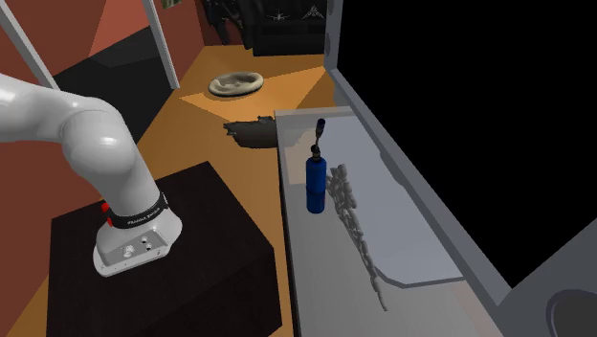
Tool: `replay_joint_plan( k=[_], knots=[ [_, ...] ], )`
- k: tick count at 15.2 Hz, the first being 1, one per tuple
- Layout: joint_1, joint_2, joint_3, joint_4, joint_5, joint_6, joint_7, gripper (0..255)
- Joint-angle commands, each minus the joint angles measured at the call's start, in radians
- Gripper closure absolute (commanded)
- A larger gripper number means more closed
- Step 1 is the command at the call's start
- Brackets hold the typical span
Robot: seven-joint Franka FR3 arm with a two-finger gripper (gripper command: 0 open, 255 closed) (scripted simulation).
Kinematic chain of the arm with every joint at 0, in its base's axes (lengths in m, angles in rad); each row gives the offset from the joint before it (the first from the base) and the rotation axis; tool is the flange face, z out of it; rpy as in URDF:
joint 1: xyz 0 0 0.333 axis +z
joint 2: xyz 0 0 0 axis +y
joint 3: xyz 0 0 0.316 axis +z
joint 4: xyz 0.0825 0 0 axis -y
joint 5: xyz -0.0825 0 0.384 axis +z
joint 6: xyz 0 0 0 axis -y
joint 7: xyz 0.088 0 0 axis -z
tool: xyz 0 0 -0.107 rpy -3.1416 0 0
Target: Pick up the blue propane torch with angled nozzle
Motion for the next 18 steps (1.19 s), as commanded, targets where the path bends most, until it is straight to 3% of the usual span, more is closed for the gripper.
replay_joint_plan(
  k=[1, 10, 18],
  knots=[
    [0.0, 0.0, 0.0, 0.0, 0.0, 0.0, 0.0, 0],
    [-0.157, -0.012, -0.04, -0.248, -0.12, 0.382, 0.124, 0],
    [-0.341, 0.088, -0.071, -0.392, -0.248, 0.758, 0.268, 0]
  ],
)
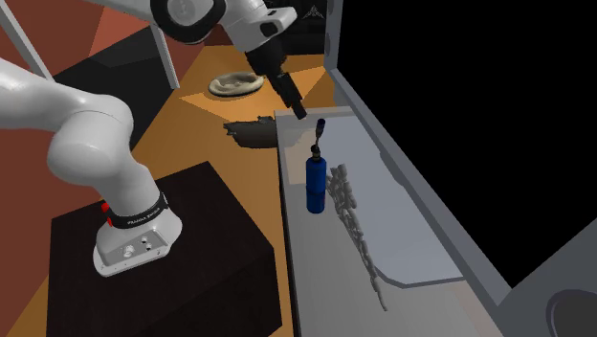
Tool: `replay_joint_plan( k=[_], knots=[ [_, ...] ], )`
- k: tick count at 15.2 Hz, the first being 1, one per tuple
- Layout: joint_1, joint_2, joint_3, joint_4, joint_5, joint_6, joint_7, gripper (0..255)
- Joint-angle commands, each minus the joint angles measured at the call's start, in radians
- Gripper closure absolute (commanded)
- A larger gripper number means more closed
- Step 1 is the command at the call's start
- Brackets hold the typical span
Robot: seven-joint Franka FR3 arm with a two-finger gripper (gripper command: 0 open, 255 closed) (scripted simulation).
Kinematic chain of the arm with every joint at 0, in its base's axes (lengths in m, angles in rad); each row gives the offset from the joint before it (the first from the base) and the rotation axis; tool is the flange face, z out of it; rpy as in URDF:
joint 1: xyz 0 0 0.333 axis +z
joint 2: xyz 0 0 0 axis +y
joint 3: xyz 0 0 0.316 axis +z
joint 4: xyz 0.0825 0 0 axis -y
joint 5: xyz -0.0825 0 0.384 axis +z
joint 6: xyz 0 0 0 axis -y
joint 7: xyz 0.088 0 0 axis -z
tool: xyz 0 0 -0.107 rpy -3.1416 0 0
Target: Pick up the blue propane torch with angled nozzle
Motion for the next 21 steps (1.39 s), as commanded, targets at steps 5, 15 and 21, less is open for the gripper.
replay_joint_plan(
  k=[5, 15, 21],
  knots=[
    [-0.184, 0.139, 0.007, -0.069, -0.118, 0.312, 0.147, 0],
    [-0.302, 0.261, 0.063, -0.122, -0.206, 0.511, 0.242, 0],
    [-0.301, 0.263, 0.063, -0.121, -0.206, 0.511, 0.241, 255]
  ],
)
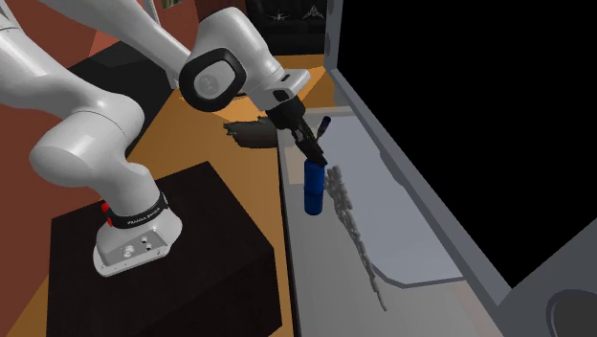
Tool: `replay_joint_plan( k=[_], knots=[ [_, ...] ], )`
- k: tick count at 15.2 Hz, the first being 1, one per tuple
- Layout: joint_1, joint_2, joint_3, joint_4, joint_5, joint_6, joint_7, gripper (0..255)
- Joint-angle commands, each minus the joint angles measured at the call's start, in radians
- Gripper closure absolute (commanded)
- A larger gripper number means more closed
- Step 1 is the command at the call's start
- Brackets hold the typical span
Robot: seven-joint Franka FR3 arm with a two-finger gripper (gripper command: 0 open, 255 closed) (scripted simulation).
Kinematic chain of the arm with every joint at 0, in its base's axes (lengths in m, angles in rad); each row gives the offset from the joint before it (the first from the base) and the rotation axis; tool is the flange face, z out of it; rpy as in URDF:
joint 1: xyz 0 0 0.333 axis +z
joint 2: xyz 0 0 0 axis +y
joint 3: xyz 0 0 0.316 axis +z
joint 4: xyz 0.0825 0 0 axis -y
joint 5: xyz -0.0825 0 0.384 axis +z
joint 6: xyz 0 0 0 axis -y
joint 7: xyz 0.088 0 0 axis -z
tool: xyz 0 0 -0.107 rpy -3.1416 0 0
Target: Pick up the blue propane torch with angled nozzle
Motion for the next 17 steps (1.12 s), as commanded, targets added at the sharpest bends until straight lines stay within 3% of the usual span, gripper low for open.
replay_joint_plan(
  k=[1, 5, 17],
  knots=[
    [0.0, 0.001, 0.0, -0.001, 0.0, 0.0, 0.0, 255],
    [0.0, 0.0, 0.0, -0.002, 0.0, 0.0, 0.0, 255],
    [0.099, -0.128, -0.058, 0.082, 0.088, -0.217, -0.087, 255]
  ],
)
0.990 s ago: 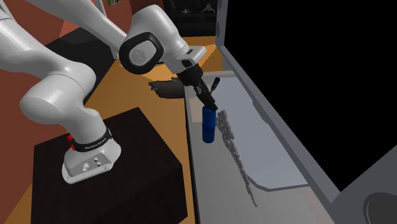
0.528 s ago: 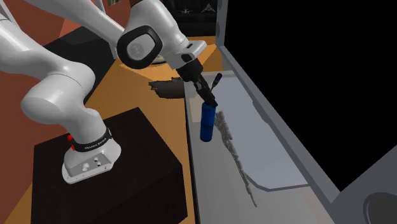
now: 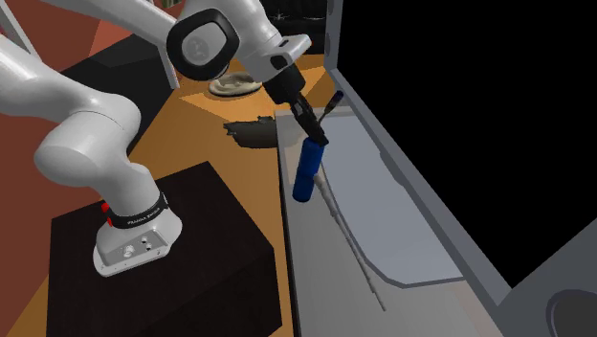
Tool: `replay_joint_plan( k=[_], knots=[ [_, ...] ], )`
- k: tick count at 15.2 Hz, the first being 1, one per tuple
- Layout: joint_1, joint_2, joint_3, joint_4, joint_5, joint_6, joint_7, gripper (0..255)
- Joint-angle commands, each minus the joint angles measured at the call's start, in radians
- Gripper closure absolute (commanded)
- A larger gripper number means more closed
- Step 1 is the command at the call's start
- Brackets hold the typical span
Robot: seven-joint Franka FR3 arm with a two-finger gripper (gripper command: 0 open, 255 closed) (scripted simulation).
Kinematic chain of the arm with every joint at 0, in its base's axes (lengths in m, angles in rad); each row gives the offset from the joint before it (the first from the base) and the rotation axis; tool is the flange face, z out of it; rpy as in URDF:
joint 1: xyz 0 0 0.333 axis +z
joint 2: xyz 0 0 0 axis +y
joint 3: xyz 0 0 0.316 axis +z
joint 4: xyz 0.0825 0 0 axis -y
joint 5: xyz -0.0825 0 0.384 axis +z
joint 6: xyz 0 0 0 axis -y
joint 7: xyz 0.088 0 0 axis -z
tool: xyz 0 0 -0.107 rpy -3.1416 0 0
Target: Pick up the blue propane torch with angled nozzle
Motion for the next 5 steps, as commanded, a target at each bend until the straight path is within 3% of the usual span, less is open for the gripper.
replay_joint_plan(
  k=[1, 5],
  knots=[
    [0.011, -0.015, -0.006, 0.019, 0.011, -0.034, -0.012, 255],
    [0.021, -0.031, -0.009, 0.039, 0.022, -0.07, -0.023, 255]
  ],
)
